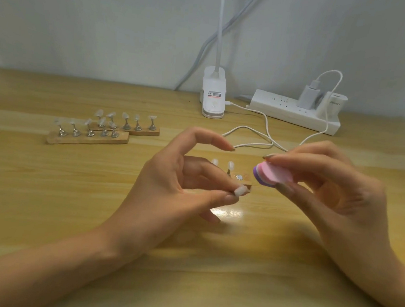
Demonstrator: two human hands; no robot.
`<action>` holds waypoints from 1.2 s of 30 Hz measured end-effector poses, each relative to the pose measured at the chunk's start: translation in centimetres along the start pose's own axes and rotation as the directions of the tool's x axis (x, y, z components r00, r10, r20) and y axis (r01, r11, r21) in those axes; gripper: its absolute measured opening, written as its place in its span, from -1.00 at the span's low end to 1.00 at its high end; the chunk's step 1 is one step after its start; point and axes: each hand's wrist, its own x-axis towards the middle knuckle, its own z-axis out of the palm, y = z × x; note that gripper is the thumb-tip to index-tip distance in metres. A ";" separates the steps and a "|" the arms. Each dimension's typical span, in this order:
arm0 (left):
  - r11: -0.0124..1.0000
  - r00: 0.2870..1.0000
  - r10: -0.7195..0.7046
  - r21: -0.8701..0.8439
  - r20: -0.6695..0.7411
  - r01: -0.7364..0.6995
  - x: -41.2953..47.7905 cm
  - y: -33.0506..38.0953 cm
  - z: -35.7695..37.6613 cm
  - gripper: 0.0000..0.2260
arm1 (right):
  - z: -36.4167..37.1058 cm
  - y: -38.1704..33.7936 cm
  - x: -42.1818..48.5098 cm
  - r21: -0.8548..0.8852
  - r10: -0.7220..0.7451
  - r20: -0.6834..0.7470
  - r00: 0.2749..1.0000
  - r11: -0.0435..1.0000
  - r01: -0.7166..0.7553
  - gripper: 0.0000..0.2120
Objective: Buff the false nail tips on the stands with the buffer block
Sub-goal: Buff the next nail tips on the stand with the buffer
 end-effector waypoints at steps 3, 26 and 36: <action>1.000 1.000 0.012 0.014 -0.016 -0.012 0.1 0.0 0.1 -0.53 | 0.3 -0.2 0.0 0.008 -0.016 0.024 1.000 1.000 0.015 -0.77; 0.981 0.989 0.136 0.149 -0.054 -0.126 0.0 0.2 0.3 -0.66 | 1.3 -1.9 -0.4 -0.099 -0.104 0.122 0.987 0.988 0.116 -0.81; 0.978 0.989 0.150 0.147 -0.007 -0.147 -0.2 0.1 0.7 -0.68 | 0.9 -1.2 -0.1 -0.182 -0.109 0.096 0.989 0.975 0.125 -0.80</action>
